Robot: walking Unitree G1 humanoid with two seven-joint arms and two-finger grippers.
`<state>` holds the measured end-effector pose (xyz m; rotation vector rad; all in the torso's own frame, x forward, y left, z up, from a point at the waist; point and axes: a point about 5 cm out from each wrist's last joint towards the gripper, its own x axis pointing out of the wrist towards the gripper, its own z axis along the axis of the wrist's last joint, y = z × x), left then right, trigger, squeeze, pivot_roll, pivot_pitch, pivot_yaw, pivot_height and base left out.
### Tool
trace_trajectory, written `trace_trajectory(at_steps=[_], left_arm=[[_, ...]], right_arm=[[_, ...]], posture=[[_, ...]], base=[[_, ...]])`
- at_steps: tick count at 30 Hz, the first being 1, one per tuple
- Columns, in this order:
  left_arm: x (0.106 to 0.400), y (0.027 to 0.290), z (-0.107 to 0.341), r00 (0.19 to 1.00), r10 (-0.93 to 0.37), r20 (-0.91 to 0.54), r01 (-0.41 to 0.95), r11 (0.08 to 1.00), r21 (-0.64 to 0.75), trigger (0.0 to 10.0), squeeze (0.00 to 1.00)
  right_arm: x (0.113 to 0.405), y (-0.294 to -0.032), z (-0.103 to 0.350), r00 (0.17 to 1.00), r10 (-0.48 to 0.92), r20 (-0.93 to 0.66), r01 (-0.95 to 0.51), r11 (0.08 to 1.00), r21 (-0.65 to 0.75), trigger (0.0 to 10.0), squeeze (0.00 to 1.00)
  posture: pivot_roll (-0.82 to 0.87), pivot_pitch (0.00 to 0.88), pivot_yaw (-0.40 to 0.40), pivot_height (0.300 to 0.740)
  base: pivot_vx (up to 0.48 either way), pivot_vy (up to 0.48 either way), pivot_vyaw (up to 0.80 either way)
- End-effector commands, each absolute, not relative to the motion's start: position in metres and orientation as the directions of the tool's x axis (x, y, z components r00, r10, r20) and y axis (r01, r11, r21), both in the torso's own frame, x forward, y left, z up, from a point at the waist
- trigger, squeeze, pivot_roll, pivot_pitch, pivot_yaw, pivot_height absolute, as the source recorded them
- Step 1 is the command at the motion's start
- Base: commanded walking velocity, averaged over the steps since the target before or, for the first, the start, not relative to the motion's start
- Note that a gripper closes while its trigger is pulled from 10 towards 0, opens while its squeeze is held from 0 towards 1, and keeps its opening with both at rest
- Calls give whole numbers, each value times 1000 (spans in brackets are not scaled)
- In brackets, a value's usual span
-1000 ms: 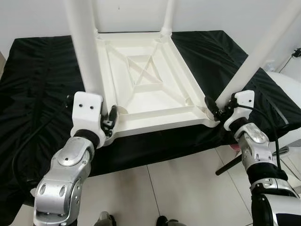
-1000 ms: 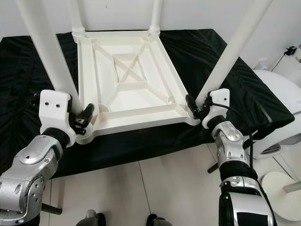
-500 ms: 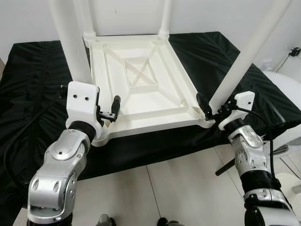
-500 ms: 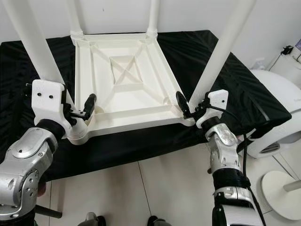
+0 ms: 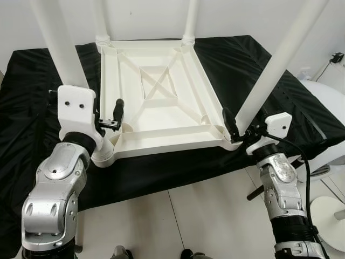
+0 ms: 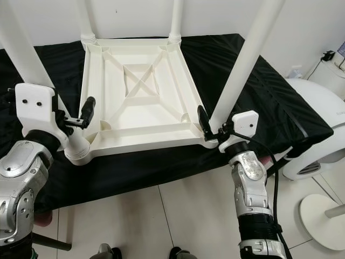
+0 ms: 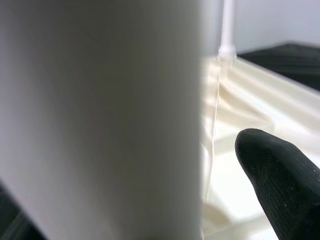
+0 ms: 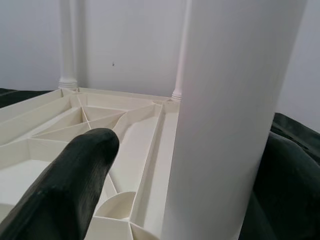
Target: Building children table
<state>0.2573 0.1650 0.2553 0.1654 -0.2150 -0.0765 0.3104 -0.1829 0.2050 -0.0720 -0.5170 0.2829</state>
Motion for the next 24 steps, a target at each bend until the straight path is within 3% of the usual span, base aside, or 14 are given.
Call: trace_trajectory(at_steps=[1,12,24], left_arm=[[254,162,248,977,-106,184,70,979,193,10000,0],[242,154,235,971,-212,107,193,967,169,10000,0],[223,173,224,989,-134,66,120,976,181,10000,0]], right_arm=[[307,-181,199,848,277,451,-238,961,-142,10000,0],[297,-186,200,865,162,474,-138,987,-86,10000,0],[279,-168,189,886,150,439,-139,989,-58,10000,0]], posture=[[2,183,-8,740],[8,193,5,740],[27,194,2,740]], base=[[0,0,0],[0,0,0],[0,0,0]])
